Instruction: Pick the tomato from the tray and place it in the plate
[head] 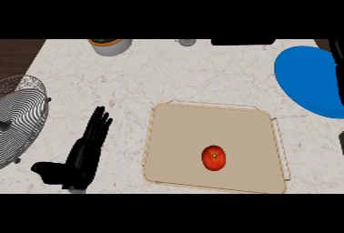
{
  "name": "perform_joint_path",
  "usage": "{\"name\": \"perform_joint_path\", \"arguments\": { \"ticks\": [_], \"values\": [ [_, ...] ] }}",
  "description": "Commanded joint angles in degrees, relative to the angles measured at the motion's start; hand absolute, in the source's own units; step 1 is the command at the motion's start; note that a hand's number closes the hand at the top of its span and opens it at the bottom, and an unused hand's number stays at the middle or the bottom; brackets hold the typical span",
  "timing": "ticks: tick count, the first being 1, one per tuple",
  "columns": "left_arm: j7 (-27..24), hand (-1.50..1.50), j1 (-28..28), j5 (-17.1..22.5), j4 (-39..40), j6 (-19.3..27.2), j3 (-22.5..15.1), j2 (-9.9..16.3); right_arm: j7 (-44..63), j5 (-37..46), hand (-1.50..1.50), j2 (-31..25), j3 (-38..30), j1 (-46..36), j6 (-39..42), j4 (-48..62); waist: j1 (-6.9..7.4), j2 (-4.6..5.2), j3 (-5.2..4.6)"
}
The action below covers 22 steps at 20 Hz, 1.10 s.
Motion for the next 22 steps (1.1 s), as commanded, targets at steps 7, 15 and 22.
{"name": "perform_joint_path", "arguments": {
  "ticks": [7, 15, 22],
  "values": [
    [6.1, 0.00, -3.6, -3.9, 3.7, 0.6, 2.9, 7.9, -7.0, 11.7, 1.50, -9.9, 13.2, -3.3, 20.1, 0.9, 2.04, 0.81, -2.58],
    [11.6, 0.00, -10.3, -3.1, 8.8, -1.7, 5.5, 9.4, -38.7, 11.4, -1.50, 5.2, 17.8, 11.1, 27.9, 28.4, 0.80, 1.58, -1.45],
    [15.1, 0.00, -15.1, -5.1, 11.6, -1.7, 6.8, 8.0, -45.4, 25.1, -1.50, 0.7, 20.9, 7.1, 26.3, 33.2, -0.13, 0.97, -1.58]
  ]
}}
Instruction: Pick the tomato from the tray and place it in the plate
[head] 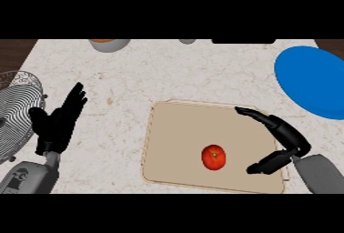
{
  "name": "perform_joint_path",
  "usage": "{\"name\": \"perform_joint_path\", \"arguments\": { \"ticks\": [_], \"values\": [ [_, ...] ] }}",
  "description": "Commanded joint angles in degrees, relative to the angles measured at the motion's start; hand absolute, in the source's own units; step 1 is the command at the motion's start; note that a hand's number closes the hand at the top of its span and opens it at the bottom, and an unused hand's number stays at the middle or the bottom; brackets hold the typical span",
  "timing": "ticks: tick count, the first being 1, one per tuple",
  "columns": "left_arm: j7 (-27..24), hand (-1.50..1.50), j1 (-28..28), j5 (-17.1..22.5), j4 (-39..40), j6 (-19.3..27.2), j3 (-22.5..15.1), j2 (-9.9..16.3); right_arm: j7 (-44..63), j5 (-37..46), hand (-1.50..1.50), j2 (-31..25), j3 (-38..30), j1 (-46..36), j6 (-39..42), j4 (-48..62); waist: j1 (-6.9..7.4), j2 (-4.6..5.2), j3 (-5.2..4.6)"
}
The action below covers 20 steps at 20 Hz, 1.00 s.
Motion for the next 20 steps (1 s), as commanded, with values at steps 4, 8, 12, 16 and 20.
{"name": "perform_joint_path", "arguments": {
  "ticks": [4, 8, 12, 16, 20],
  "values": [
    [1.0, 0.00, 1.9, -2.8, -0.6, -1.1, 2.2, -1.7, 2.9, 8.6, -1.50, 0.5, 0.9, -1.6, 0.0, -0.6, -0.39, -0.42, -0.10],
    [4.3, 0.00, -0.2, -1.4, -1.7, -2.4, 4.8, -0.1, 9.2, 11.9, -1.50, -0.3, 3.4, -2.3, 1.4, -5.7, -0.44, -0.51, -0.11],
    [2.5, 0.00, 0.9, -4.1, -0.4, -1.9, 3.6, -1.9, 15.5, 15.6, -1.50, -0.2, 6.1, -2.3, 3.3, -9.2, -0.41, -0.49, -0.13],
    [-2.1, 0.00, -1.0, -3.0, 6.7, -5.5, 5.8, -3.8, 17.7, 21.1, -1.50, -2.2, 7.0, -1.3, 2.2, -12.5, -1.02, -0.35, -0.17],
    [1.9, 0.00, 0.8, -3.8, 0.1, -5.5, 6.4, -2.0, 19.8, 28.1, -1.50, 1.5, 9.3, -4.3, 0.2, -7.0, -0.06, -0.34, -0.10]
  ]
}}
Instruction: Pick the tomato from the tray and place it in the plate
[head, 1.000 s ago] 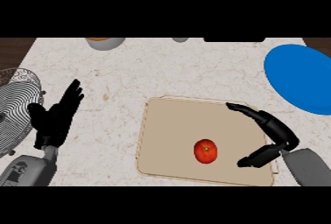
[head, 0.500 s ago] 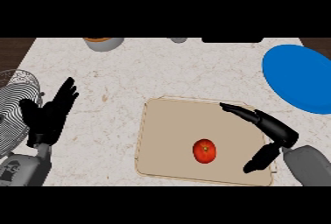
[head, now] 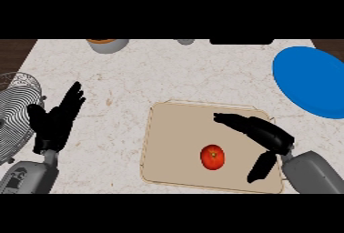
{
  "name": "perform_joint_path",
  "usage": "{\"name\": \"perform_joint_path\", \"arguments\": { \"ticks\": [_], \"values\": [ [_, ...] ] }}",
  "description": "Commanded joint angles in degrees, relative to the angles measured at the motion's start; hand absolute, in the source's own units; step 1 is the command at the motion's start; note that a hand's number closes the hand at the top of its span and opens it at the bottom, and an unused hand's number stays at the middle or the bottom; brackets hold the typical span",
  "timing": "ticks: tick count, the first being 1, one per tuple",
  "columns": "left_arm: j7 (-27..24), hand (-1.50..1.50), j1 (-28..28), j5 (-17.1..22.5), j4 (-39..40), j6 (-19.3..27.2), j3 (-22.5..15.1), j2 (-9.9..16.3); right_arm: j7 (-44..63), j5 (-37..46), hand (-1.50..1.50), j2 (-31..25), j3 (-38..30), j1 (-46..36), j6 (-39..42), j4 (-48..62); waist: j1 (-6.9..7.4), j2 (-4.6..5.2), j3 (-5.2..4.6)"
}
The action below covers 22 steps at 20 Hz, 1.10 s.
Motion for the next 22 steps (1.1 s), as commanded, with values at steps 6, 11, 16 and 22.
{"name": "perform_joint_path", "arguments": {
  "ticks": [6, 11, 16, 22],
  "values": [
    [1.7, 0.00, 1.5, -2.6, -2.0, -1.6, 2.6, -1.3, 7.9, 10.1, -1.50, 5.7, 2.3, -2.3, 3.2, 0.7, 0.18, 0.02, 0.02],
    [1.0, 0.00, 2.7, -4.1, -2.6, -3.0, 4.4, -3.0, 10.6, 12.8, -1.50, 6.9, 1.3, -1.1, 7.9, -2.6, 0.10, 0.01, 0.02],
    [-0.1, 0.00, -2.5, -4.9, 4.7, -6.2, 7.4, -3.7, 7.5, 17.7, -1.50, 9.4, -0.6, -5.3, 6.6, 5.2, 0.02, 0.13, 0.02],
    [0.5, 0.00, 2.9, -8.6, -1.4, -6.1, 6.3, -7.0, 9.3, 23.6, -1.50, 14.5, 0.0, -2.6, 5.1, 3.8, 0.11, 0.05, 0.03]
  ]
}}
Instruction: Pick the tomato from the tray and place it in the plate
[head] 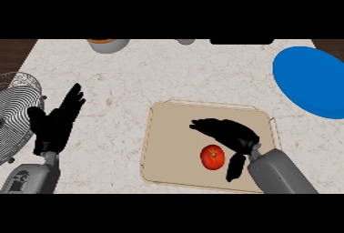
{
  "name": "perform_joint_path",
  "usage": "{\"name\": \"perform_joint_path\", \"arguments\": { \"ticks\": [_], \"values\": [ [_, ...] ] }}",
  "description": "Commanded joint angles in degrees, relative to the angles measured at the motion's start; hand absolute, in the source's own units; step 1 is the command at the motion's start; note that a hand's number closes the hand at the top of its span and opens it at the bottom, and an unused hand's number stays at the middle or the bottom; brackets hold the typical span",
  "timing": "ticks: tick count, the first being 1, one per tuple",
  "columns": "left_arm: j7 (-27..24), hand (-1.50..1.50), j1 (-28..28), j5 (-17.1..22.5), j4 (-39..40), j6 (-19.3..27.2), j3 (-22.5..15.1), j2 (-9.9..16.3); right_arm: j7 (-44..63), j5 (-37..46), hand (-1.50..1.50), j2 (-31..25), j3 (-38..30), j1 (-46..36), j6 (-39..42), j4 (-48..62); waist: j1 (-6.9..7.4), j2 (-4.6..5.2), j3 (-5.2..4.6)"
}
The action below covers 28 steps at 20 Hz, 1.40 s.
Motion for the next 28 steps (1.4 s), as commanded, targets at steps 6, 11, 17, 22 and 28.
{"name": "perform_joint_path", "arguments": {
  "ticks": [6, 11, 17, 22, 28],
  "values": [
    [0.0, 0.00, -0.9, -4.3, 1.3, 0.9, 1.1, -4.1, -2.0, 7.4, -1.50, 2.1, 0.7, 0.9, 1.1, 1.8, -0.16, 0.01, -0.01],
    [-1.2, 0.00, 3.9, -2.8, -2.4, -1.7, 2.2, -2.6, -9.2, 8.9, 1.50, 3.0, 2.5, -3.5, 0.9, 7.8, 0.47, 0.03, 0.01],
    [2.3, 0.00, 1.3, -1.9, -2.0, -3.3, 4.5, -1.5, -7.1, 8.9, 1.50, 4.3, 1.7, 0.2, 3.1, 2.0, -0.02, -0.05, -0.01],
    [0.1, 0.00, 1.3, -2.6, -1.5, -3.5, 3.6, -2.6, 0.0, 7.1, 1.50, 6.5, -9.5, -3.0, -3.0, 8.3, 0.44, 0.28, -0.01],
    [1.5, 0.00, -1.4, -3.9, -0.9, -1.9, 2.5, -3.8, 22.0, 8.7, 1.50, 8.3, -25.7, -13.7, -16.7, 14.5, 1.46, 1.10, 0.04]
  ]
}}
